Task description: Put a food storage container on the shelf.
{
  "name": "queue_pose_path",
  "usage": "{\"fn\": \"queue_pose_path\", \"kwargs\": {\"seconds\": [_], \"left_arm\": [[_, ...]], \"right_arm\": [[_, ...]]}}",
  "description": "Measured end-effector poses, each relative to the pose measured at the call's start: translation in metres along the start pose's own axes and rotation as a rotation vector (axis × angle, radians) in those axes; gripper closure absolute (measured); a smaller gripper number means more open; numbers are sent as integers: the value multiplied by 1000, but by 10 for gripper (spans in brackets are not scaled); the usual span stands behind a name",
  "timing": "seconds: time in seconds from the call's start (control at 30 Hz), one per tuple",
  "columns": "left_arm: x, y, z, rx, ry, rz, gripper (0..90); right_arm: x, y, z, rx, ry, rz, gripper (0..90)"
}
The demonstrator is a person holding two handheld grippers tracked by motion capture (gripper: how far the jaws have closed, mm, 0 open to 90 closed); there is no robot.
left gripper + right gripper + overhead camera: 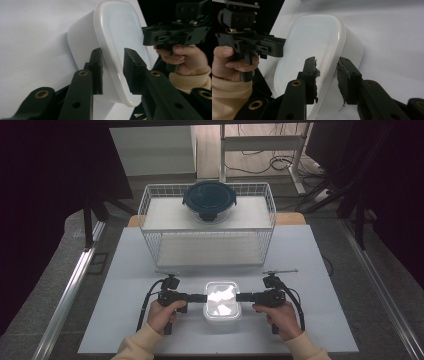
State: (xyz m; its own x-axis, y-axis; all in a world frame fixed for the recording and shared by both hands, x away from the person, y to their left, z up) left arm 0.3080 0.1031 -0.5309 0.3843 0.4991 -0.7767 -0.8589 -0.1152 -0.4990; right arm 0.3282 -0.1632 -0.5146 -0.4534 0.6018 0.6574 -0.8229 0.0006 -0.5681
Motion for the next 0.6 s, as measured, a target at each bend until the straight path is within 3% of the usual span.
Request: {"fn": "queue_pose_path", "kwargs": {"seconds": [0.37,0.6], "left_arm": [[-10,0,11,-24,24,-38,792],[-14,0,14,-25,-6,-76,800]], "right_arm": [[6,-1,12,-10,-63,-8,786],[10,-1,14,-18,-72,13,803]]}}
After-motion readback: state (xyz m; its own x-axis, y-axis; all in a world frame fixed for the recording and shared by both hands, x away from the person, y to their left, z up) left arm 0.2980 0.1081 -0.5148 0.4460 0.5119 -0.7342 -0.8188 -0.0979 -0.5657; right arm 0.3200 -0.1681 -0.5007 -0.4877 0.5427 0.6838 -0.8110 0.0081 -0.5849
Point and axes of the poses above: each handheld gripper's, and its own axes: z roughly backward along the jaws, y roughly out of its underside, x roughly to its left, the point moved 4 cm from there along -z, roughly forward along the jaws, and after that the axes turned 9 degrees about -x, right-handed, at the moved point
